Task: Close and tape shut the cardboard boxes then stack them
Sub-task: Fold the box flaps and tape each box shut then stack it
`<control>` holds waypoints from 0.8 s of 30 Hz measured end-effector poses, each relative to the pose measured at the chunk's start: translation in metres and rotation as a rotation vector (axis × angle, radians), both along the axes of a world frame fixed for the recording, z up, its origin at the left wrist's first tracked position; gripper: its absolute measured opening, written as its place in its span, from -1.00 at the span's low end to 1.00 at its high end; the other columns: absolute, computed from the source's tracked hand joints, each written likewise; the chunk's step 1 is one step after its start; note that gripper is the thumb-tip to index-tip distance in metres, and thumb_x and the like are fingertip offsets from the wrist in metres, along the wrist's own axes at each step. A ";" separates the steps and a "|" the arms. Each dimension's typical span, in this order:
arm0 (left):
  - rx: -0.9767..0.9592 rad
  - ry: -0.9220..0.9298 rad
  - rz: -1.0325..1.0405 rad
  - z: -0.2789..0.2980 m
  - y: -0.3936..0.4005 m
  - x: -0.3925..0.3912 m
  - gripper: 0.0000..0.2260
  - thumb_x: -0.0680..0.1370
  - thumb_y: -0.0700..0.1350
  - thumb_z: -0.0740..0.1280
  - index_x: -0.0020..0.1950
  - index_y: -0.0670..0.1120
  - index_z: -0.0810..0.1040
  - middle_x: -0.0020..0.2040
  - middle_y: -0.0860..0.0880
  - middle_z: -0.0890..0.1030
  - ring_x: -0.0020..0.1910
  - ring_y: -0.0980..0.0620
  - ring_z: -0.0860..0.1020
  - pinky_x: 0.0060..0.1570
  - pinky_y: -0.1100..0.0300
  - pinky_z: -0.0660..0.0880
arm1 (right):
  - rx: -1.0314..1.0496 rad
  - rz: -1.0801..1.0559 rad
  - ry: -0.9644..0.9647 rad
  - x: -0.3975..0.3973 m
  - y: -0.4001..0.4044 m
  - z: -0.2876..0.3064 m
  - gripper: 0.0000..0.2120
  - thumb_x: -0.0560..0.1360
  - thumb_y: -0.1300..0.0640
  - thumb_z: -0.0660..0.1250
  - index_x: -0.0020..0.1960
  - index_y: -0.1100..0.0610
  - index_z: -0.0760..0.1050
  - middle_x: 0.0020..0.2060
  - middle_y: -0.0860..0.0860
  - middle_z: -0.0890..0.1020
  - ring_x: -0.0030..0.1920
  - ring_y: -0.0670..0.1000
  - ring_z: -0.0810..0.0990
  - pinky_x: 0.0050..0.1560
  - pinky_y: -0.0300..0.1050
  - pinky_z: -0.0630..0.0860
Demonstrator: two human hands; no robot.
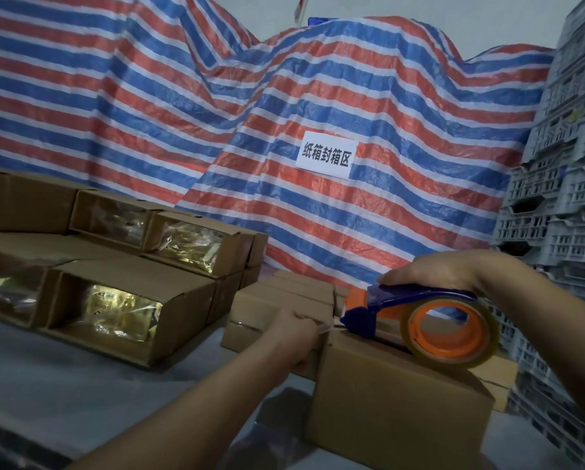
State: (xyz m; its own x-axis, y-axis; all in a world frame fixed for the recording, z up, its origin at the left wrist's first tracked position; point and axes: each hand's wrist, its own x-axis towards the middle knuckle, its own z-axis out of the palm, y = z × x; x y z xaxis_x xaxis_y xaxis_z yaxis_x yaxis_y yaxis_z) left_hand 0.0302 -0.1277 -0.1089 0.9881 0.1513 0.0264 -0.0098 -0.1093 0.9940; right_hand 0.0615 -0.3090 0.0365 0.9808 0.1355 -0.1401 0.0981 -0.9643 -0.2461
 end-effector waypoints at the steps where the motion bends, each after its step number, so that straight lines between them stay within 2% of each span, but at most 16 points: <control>1: 0.014 -0.007 -0.006 -0.004 -0.001 0.002 -0.97 0.66 -0.12 0.18 0.09 -0.04 0.35 -0.05 -0.03 0.44 -0.18 0.06 0.42 -0.30 0.24 0.42 | -0.023 0.017 -0.009 0.002 0.000 0.000 -0.58 0.64 -0.24 0.14 0.15 0.07 0.54 -0.31 -0.04 0.70 -0.33 -0.13 0.66 -0.19 -0.26 0.49; 3: 0.058 0.001 -0.018 -0.011 -0.005 0.007 -0.94 0.64 -0.10 0.23 0.09 -0.02 0.38 -0.06 -0.03 0.45 -0.16 0.06 0.44 -0.34 0.24 0.40 | -0.048 0.055 -0.019 0.002 0.002 -0.001 -0.64 0.66 -0.21 0.13 0.18 0.01 0.53 -0.29 -0.08 0.71 -0.29 -0.15 0.67 -0.20 -0.30 0.49; 5: 0.096 0.012 -0.018 -0.014 -0.008 0.008 -0.94 0.63 -0.07 0.25 0.04 -0.01 0.38 -0.07 -0.03 0.46 -0.18 0.06 0.45 -0.34 0.24 0.39 | -0.134 0.137 -0.054 0.000 0.003 -0.002 -0.77 0.69 -0.14 0.12 0.11 -0.10 0.51 -0.31 -0.17 0.70 -0.27 -0.19 0.68 -0.21 -0.35 0.48; 9: 0.146 0.023 -0.035 -0.015 -0.006 0.011 -0.90 0.63 -0.04 0.23 -0.06 0.02 0.35 -0.10 -0.04 0.47 -0.27 0.09 0.41 -0.39 0.27 0.37 | -0.257 0.224 -0.085 -0.002 0.004 -0.001 -0.84 0.70 -0.11 0.12 0.09 -0.17 0.48 -0.22 -0.24 0.69 -0.18 -0.26 0.67 -0.16 -0.31 0.49; 11: 0.171 0.023 -0.052 -0.014 -0.006 0.012 -0.93 0.64 -0.03 0.21 -0.02 0.00 0.38 -0.10 -0.04 0.46 -0.30 0.09 0.39 -0.39 0.27 0.37 | -0.305 0.246 -0.085 -0.001 0.004 -0.001 -0.86 0.70 -0.10 0.13 0.07 -0.19 0.46 -0.21 -0.28 0.67 -0.16 -0.29 0.65 -0.22 -0.36 0.49; 13: 0.194 0.013 -0.064 -0.012 -0.006 0.010 -0.90 0.64 -0.03 0.21 0.12 -0.02 0.42 -0.08 -0.04 0.47 -0.27 0.08 0.40 -0.37 0.25 0.37 | -0.326 0.266 -0.077 -0.002 0.004 -0.002 -0.86 0.70 -0.08 0.15 0.02 -0.19 0.46 -0.25 -0.35 0.64 -0.17 -0.32 0.63 -0.27 -0.41 0.48; 15: 0.206 0.040 -0.096 -0.011 -0.005 0.009 -0.86 0.65 0.00 0.19 0.16 -0.01 0.42 -0.09 -0.04 0.46 -0.25 0.06 0.40 -0.33 0.23 0.37 | -0.393 0.305 -0.093 -0.001 0.003 -0.001 -0.88 0.69 -0.04 0.19 0.02 -0.22 0.44 -0.21 -0.30 0.66 -0.14 -0.28 0.65 -0.22 -0.39 0.49; 19: 0.263 0.172 -0.211 -0.024 -0.002 0.001 -0.91 0.66 -0.04 0.18 -0.03 0.02 0.42 -0.12 -0.02 0.48 -0.25 0.07 0.43 -0.35 0.25 0.39 | -0.498 0.359 -0.106 0.000 0.005 0.000 -0.85 0.68 0.00 0.24 0.19 -0.23 0.41 -0.06 -0.20 0.63 -0.06 -0.19 0.64 -0.11 -0.33 0.51; 21: 0.199 0.107 -0.189 -0.034 -0.002 0.004 -0.90 0.66 -0.11 0.17 0.01 0.03 0.45 -0.08 -0.02 0.52 -0.20 0.07 0.48 -0.27 0.22 0.47 | -0.511 0.373 -0.110 0.000 0.006 0.000 -0.81 0.68 0.00 0.23 0.26 -0.21 0.40 -0.01 -0.18 0.63 -0.02 -0.16 0.64 -0.09 -0.33 0.51; 22: 0.143 0.021 -0.128 -0.036 -0.002 0.005 -0.89 0.66 -0.14 0.15 0.03 0.00 0.45 -0.05 -0.03 0.53 -0.16 0.07 0.49 -0.16 0.16 0.51 | -0.481 0.358 -0.101 0.000 0.006 0.000 -0.84 0.68 -0.01 0.22 0.24 -0.20 0.41 -0.01 -0.16 0.64 -0.02 -0.14 0.65 -0.08 -0.32 0.52; 24: 0.034 -0.194 -0.013 -0.033 0.000 0.003 -0.85 0.69 -0.05 0.12 0.13 0.00 0.46 0.03 0.02 0.54 -0.04 0.09 0.50 0.03 0.07 0.49 | -0.464 0.348 -0.107 0.002 0.003 -0.001 -0.88 0.69 -0.01 0.21 0.16 -0.22 0.43 -0.05 -0.18 0.65 -0.06 -0.20 0.66 -0.10 -0.35 0.51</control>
State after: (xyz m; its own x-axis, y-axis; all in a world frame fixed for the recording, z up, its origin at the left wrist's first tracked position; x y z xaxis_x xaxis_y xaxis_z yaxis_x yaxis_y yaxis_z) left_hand 0.0333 -0.1274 -0.1424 0.9659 0.1338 0.2219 -0.2029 -0.1416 0.9689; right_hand 0.0632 -0.3057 0.0350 0.9016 0.4001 -0.1642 0.4290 -0.8755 0.2225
